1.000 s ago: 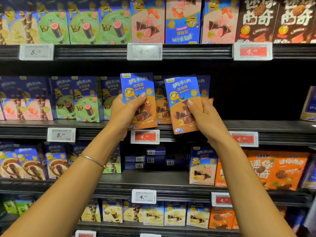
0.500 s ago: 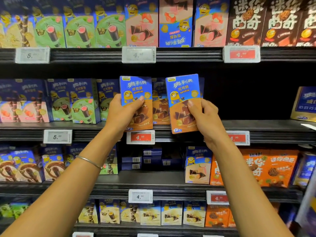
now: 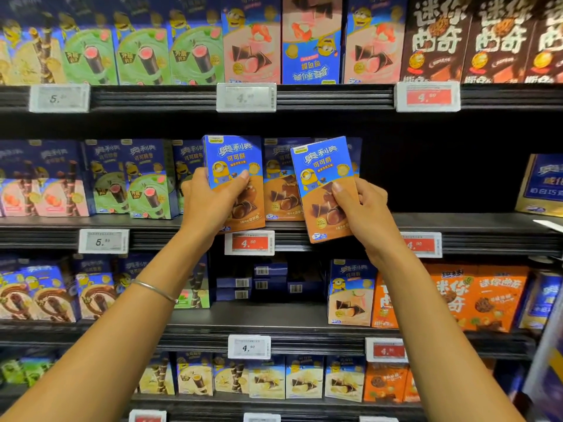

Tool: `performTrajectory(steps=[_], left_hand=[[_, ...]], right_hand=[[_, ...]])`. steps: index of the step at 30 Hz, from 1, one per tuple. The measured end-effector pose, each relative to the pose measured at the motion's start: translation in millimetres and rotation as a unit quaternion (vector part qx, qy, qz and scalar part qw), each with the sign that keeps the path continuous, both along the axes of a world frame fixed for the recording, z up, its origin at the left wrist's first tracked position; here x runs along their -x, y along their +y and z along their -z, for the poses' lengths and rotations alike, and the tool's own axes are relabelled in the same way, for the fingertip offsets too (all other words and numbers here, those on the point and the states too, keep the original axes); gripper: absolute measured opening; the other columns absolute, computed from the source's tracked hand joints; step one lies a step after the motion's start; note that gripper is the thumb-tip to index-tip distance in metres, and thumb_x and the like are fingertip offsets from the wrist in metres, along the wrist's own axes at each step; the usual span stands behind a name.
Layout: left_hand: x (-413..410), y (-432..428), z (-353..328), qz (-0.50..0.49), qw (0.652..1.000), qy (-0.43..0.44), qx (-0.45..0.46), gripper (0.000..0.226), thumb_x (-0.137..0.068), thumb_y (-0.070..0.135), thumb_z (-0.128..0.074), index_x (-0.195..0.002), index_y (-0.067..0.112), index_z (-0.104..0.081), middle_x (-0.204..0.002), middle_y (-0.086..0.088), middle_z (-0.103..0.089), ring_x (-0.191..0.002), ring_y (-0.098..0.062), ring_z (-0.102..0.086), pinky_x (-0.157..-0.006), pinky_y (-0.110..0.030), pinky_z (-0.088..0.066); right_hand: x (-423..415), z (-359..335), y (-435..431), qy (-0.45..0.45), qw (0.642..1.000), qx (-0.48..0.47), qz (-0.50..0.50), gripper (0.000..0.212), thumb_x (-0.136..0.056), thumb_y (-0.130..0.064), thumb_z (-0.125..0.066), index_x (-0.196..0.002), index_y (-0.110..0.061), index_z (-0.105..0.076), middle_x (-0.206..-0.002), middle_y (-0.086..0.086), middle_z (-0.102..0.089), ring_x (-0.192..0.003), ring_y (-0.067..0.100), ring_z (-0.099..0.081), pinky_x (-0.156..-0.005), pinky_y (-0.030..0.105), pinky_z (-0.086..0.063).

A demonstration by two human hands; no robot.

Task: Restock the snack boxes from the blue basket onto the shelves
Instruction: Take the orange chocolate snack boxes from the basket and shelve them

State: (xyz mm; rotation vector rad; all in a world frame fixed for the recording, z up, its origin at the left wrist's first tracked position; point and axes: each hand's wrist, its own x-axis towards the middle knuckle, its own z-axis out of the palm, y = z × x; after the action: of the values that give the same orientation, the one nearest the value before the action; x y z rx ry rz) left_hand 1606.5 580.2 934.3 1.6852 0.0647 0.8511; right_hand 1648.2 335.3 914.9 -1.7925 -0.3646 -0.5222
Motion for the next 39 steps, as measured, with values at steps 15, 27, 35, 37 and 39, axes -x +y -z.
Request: performTrajectory(steps=[15,27,35,37,39], left_hand=[[1,10,1,0.017,1.0,0.001,0.005,0.059,-0.087,0.047,-0.074,-0.131,0.012,-0.056,-0.14,-0.013,-0.059,-0.125,-0.029,-0.065,-0.103,-0.05,-0.057],[-11,-11,14,0.052,0.994,-0.091,-0.026,0.045,-0.096,0.021,-0.078,-0.128,0.017,-0.046,-0.119,-0.001,-0.07,-0.098,-0.007,-0.073,-0.077,-0.021,-0.061],[-18,-13,22,-0.023,0.995,-0.061,-0.075,0.052,-0.091,0.046,-0.081,-0.131,0.02,-0.059,-0.138,-0.013,-0.052,-0.127,-0.03,-0.059,-0.104,-0.05,-0.056],[-19,-13,22,-0.056,0.993,-0.055,-0.089,0.053,-0.09,0.048,-0.08,-0.132,0.021,-0.063,-0.134,-0.01,-0.045,-0.131,-0.029,-0.052,-0.107,-0.05,-0.052],[-21,-14,23,-0.078,0.991,-0.051,-0.099,0.053,-0.091,0.048,-0.078,-0.135,0.022,-0.064,-0.13,-0.008,-0.045,-0.131,-0.025,-0.045,-0.109,-0.049,-0.049]], right_hand=[[5,1,-4,-0.023,0.997,-0.076,0.017,0.04,-0.102,-0.046,-0.053,-0.138,-0.028,-0.053,-0.138,0.002,-0.04,-0.116,0.018,-0.063,-0.075,0.018,-0.057],[7,1,2,-0.06,0.992,-0.104,0.039,0.041,-0.102,-0.037,-0.057,-0.141,-0.026,-0.048,-0.135,0.002,-0.036,-0.122,0.014,-0.055,-0.066,0.009,-0.052],[10,4,-2,-0.058,0.991,-0.108,0.044,0.039,-0.103,-0.038,-0.056,-0.14,-0.027,-0.05,-0.137,0.003,-0.038,-0.119,0.015,-0.058,-0.064,0.005,-0.052],[11,2,-2,-0.061,0.991,-0.105,0.05,0.039,-0.103,-0.037,-0.056,-0.14,-0.025,-0.05,-0.137,0.004,-0.038,-0.119,0.015,-0.058,-0.068,0.009,-0.054],[11,0,-1,-0.068,0.991,-0.099,0.062,0.041,-0.103,-0.036,-0.057,-0.141,-0.022,-0.051,-0.137,0.005,-0.039,-0.12,0.016,-0.058,-0.08,0.019,-0.057]])
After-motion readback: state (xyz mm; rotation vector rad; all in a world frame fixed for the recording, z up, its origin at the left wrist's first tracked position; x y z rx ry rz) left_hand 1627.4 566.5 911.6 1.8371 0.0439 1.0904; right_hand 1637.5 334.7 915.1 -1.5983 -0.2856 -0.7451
